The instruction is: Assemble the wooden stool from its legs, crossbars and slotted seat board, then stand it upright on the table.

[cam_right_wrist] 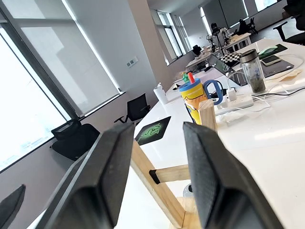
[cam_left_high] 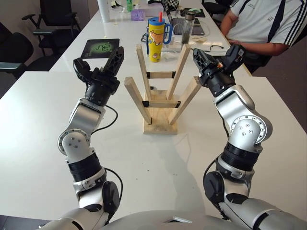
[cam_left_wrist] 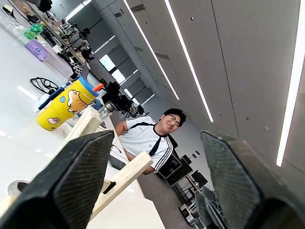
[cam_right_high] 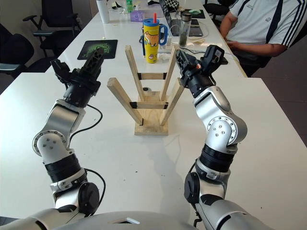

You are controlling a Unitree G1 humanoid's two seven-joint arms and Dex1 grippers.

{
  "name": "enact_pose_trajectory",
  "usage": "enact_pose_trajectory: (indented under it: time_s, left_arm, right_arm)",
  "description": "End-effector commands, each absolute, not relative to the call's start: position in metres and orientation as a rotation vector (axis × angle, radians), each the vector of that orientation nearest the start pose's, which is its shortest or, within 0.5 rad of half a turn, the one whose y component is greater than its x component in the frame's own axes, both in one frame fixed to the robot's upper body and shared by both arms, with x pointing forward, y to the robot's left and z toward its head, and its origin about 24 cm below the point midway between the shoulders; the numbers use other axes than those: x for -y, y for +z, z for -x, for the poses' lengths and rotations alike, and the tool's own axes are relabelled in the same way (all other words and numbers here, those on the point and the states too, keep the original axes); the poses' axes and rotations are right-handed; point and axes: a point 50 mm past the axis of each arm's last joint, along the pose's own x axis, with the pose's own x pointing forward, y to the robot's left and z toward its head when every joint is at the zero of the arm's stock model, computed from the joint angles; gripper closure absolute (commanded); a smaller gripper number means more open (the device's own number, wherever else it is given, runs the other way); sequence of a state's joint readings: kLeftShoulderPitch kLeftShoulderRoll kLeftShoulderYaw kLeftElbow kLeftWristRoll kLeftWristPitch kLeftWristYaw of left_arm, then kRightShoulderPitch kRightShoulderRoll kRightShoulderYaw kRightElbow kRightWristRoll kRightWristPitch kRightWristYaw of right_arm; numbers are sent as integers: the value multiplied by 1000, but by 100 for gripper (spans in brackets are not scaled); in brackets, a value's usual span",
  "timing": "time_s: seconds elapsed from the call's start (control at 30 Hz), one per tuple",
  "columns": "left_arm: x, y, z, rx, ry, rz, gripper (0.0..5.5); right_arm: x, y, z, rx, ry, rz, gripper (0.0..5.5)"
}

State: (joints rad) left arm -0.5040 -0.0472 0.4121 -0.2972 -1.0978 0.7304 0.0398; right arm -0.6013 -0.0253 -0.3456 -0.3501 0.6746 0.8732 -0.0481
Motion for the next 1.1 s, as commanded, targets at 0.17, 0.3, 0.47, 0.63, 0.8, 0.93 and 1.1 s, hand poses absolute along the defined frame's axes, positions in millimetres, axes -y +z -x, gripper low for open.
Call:
enact_pose_trajectory:
  time_s: [0.17, 0.3, 0.47, 0.63, 0.8, 0.93, 1.1]
  left_arm:
    - [-144, 231, -301, 279, -521, 922, 299]
    - [-151, 254, -301, 367, -516, 937, 353]
    - [-116, 193, -305, 22, -503, 854, 434]
    - [-74, 116, -285, -265, -502, 716, 434]
    - [-91, 157, -303, -66, -467, 731, 434]
    - [-102, 182, -306, 32, -462, 746, 434]
    - [-127, 237, -302, 257, -480, 854, 434]
  right_arm:
    - [154, 247, -307, 266, 318, -482, 361]
    - [157, 273, -304, 401, 339, -488, 361]
    - [144, 232, -314, 171, 363, -351, 361]
    - [130, 151, -308, -262, 414, -165, 361]
    - [133, 156, -312, -220, 402, -189, 361]
    - [131, 166, -315, -171, 402, -205, 361]
    - [134, 178, -318, -106, 378, -210, 361]
